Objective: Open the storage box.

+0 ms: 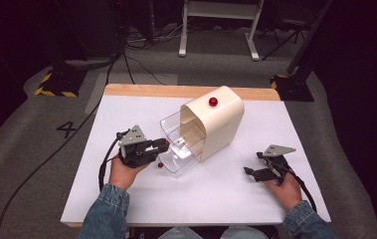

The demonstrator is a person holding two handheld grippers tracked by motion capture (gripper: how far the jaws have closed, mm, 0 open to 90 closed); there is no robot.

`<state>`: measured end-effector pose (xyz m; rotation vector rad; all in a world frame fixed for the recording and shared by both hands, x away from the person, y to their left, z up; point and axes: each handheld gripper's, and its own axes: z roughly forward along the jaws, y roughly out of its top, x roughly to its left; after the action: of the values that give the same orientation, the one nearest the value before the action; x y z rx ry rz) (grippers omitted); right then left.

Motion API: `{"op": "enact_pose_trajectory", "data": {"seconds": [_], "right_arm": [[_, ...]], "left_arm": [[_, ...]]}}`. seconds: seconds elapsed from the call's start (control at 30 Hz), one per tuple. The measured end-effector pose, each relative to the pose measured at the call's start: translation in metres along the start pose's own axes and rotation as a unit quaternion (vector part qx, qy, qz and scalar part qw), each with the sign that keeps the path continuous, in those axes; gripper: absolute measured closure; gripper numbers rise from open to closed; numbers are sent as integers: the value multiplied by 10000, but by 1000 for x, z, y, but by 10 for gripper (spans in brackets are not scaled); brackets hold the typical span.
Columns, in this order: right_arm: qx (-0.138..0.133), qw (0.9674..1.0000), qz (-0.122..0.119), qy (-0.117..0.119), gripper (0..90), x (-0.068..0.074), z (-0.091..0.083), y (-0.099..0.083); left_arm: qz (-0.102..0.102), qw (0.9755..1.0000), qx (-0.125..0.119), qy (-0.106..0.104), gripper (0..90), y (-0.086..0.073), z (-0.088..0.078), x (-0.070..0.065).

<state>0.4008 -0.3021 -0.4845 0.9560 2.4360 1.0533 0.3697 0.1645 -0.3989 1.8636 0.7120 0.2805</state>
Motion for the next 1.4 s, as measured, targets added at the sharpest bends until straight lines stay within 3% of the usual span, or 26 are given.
{"op": "enact_pose_trajectory", "data": {"seconds": [0.17, 0.5, 0.87, 0.97, 1.13, 1.3, 1.4], "right_arm": [[0, 10000, -2, -2, 146, 0, 0, 0], [-4, 10000, -5, 0, 147, 0, 0, 0], [-3, 10000, -1, 3, 147, 0, 0, 0], [3, 10000, 1, 3, 147, 0, 0, 0], [4, 10000, 3, 6, 147, 0, 0, 0], [4, 10000, 5, 8, 147, 0, 0, 0], [1, 10000, 12, 14, 147, 0, 0, 0]], "left_arm": [[-48, 10000, -20, -23, 564, -1, -2, 2], [-143, 9999, 58, 12, 503, -7, -11, 5], [52, 9989, 212, 410, 449, -17, -35, -4], [197, 9974, 348, 600, 425, -23, -48, -8], [208, 9962, 472, 708, 383, -32, -59, -8], [277, 9930, 677, 924, 316, -41, -68, -9], [277, 9899, 875, 1076, 302, -49, -71, -7]]}}
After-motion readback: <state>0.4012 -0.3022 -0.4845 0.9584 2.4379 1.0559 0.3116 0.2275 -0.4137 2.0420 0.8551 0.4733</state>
